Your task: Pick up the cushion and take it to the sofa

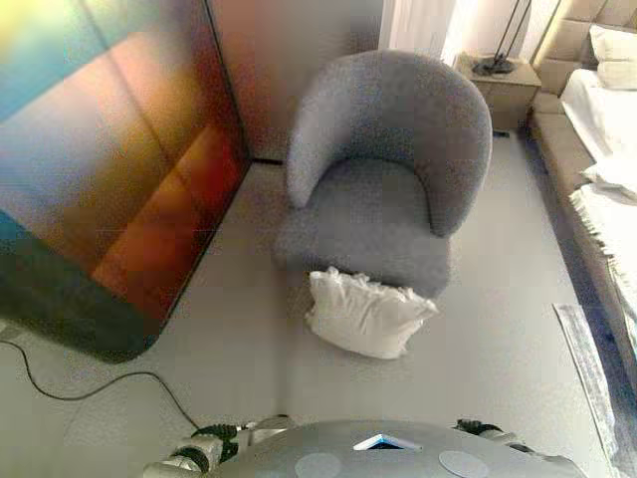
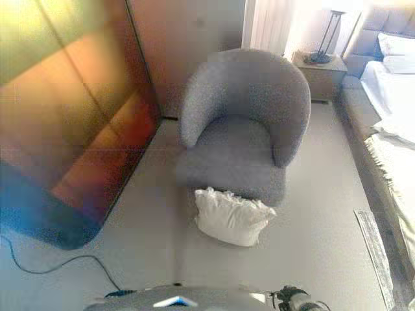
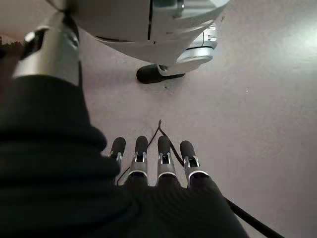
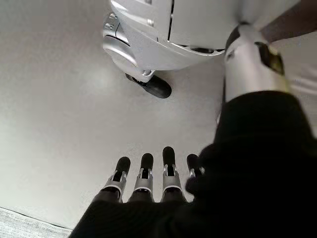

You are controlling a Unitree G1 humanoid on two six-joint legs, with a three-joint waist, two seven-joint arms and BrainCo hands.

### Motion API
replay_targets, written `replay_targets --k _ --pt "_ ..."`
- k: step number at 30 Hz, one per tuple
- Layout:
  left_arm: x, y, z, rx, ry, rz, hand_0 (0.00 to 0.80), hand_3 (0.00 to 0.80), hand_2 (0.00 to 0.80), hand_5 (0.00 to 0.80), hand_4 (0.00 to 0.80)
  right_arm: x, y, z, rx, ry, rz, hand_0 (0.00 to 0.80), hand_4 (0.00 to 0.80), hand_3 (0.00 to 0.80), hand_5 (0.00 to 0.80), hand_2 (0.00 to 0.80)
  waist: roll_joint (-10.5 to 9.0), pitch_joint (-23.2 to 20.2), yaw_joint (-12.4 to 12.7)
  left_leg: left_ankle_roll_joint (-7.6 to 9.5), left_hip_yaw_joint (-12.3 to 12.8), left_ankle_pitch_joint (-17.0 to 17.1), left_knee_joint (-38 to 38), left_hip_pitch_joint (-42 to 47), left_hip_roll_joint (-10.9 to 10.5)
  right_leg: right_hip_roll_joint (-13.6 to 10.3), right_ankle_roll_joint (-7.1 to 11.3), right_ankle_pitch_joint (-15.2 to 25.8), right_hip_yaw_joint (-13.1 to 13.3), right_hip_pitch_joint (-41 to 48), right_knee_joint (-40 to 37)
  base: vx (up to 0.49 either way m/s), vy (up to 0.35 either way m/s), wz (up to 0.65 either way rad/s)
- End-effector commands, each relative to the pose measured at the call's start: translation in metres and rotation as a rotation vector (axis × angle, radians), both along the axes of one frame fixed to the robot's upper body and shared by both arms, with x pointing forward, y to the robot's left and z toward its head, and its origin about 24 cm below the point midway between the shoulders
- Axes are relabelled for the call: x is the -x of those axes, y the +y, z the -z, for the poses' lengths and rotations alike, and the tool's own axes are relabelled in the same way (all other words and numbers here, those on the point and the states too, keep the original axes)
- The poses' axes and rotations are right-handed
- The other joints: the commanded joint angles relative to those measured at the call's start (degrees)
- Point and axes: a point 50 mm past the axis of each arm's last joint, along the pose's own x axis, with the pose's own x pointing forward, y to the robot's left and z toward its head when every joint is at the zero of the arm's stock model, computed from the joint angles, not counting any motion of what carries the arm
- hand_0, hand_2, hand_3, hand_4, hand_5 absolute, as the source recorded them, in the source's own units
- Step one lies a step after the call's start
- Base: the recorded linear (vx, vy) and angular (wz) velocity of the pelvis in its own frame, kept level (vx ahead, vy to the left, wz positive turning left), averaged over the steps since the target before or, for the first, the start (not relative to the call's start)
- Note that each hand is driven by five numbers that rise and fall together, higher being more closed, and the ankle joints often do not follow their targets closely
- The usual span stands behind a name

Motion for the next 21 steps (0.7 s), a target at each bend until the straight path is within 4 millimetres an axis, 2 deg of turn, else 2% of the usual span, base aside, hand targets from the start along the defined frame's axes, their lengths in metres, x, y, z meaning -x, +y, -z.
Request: replay_targets --k 1,21 --pt "-0.0126 0.0072 -0.0027 -0.041 0.014 0.023 0.0 0.0 0.0 0.0 0.0 -0.0193 0.0136 0.0016 -0.03 -0.018 -0.004 0.0 0.0 0.0 0.0 0.0 -2.45 2.4 -0.6 4.52 2.1 -7.7 0.3 2.3 -3.4 -0.6 1.12 -2.4 1.7 -0.2 0.3 0.0 0.0 0.0" --pt "-0.0088 0.0065 -0.0023 -0.036 0.03 0.015 0.0 0.0 0.0 0.0 0.0 -0.0177 0.0136 0.0018 -0.029 -0.011 -0.001 0.0 0.0 0.0 0.0 0.0 -2.59 2.4 -0.4 4.49 1.9 -7.6 0.3 2.4 -3.4 -0.5 0.99 -2.4 1.5 -0.1 0.3 0.002 -0.001 0.0"
